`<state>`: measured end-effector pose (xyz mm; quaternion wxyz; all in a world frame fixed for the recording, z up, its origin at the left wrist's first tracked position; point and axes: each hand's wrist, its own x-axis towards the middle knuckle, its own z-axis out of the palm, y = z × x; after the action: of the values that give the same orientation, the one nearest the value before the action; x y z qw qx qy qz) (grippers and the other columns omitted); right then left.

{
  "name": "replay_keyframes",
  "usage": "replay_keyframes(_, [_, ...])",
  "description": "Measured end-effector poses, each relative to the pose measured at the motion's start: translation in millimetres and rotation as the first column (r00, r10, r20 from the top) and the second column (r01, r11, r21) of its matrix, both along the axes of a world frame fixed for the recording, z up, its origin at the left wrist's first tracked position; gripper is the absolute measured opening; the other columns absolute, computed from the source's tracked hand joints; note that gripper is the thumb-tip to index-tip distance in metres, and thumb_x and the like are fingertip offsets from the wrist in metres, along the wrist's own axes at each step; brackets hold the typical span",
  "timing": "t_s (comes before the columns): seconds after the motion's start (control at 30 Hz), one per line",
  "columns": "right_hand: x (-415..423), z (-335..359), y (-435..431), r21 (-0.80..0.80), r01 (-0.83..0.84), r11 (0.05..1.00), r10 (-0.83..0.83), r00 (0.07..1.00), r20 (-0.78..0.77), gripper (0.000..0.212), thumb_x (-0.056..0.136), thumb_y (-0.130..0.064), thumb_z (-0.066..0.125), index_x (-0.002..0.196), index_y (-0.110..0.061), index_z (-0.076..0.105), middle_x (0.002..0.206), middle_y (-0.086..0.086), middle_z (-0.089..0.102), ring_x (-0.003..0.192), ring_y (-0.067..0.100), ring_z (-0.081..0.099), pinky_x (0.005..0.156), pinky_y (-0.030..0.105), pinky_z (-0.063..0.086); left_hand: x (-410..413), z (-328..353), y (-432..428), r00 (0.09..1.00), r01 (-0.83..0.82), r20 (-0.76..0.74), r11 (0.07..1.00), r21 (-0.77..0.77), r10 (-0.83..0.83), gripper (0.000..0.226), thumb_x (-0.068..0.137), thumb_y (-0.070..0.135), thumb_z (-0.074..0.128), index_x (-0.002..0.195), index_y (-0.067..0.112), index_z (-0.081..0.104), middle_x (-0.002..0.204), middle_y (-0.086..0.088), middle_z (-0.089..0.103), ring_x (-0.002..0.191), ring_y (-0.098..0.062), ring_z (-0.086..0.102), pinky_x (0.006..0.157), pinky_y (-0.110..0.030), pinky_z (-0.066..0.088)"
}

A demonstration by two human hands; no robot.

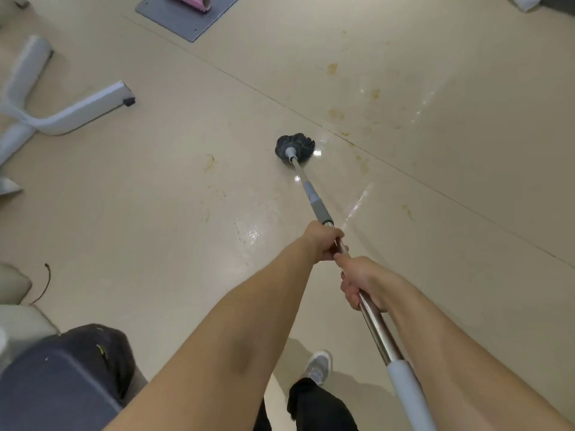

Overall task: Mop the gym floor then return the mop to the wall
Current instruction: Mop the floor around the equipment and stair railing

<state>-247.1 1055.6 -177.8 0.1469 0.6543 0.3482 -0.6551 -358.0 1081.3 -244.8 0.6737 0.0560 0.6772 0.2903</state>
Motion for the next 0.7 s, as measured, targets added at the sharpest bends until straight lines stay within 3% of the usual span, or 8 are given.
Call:
replay_keyframes(0.1, [6.8,31.1,-16.0,0.05,-0.049,0.998,0.05,0.999,-0.02,0.011,0.092,-0.001,0.05,0.081,-0.003,0.051,0.046,0.006,0.037,0.035,0.016,0.03,0.036,0.021,0.029,3.7,32.6,-20.7,0.998,-0.065,-0.014,0.996,0.053,0.066,0.041,0.088,-0.002,0.062,0.126,-0.008,0.045,0.078,-0.017,0.058,0.06,-0.027,0.066,0.058,-0.041,0.061])
replay_keyframes(0.17, [0.7,48.9,-21.6,0.072,-0.057,0.996,0.059,0.998,-0.021,0.016,0.086,0.008,0.044,0.078,-0.005,0.048,0.047,0.005,0.035,0.034,0.014,0.028,0.035,0.02,0.028,-3.8,59.7,-30.0,0.993,-0.107,-0.03,0.99,0.087,0.11,0.041,0.088,-0.002,0.062,0.125,-0.007,0.046,0.079,-0.017,0.058,0.06,-0.026,0.065,0.058,-0.04,0.061])
replay_keyframes(0.33, [-37.2,91.6,-46.8,0.126,-0.158,0.979,0.161,0.987,-0.02,0.018,0.084,0.009,0.042,0.076,-0.006,0.047,0.05,0.004,0.035,0.034,0.013,0.027,0.035,0.018,0.029,-43.6,103.5,-65.0,0.978,-0.196,-0.046,0.973,0.123,0.203,0.042,0.089,-0.002,0.061,0.127,-0.006,0.045,0.085,-0.018,0.059,0.06,-0.026,0.065,0.044,-0.034,0.058])
replay_keyframes(0.57, [-120.9,99.3,-68.8,0.127,-0.237,0.963,0.248,0.965,-0.08,0.017,0.083,0.009,0.043,0.075,-0.005,0.047,0.052,0.004,0.032,0.036,0.014,0.025,0.036,0.019,0.028,-130.1,107.0,-98.9,0.941,-0.321,-0.062,0.935,0.151,0.333,0.04,0.089,0.001,0.064,0.125,-0.007,0.048,0.084,-0.017,0.061,0.063,-0.027,0.067,0.053,-0.038,0.061])
replay_keyframes(0.7, [-172.2,88.6,-78.8,0.079,-0.274,0.959,0.281,0.954,-0.104,0.012,0.095,-0.003,0.046,0.084,-0.007,0.047,0.04,0.001,0.031,0.028,0.012,0.025,0.032,0.016,0.028,-175.7,80.5,-117.3,0.912,-0.393,-0.065,0.909,0.139,0.404,0.036,0.094,0.008,0.06,0.125,-0.006,0.048,0.089,-0.015,0.06,0.067,-0.026,0.066,0.053,-0.035,0.059])
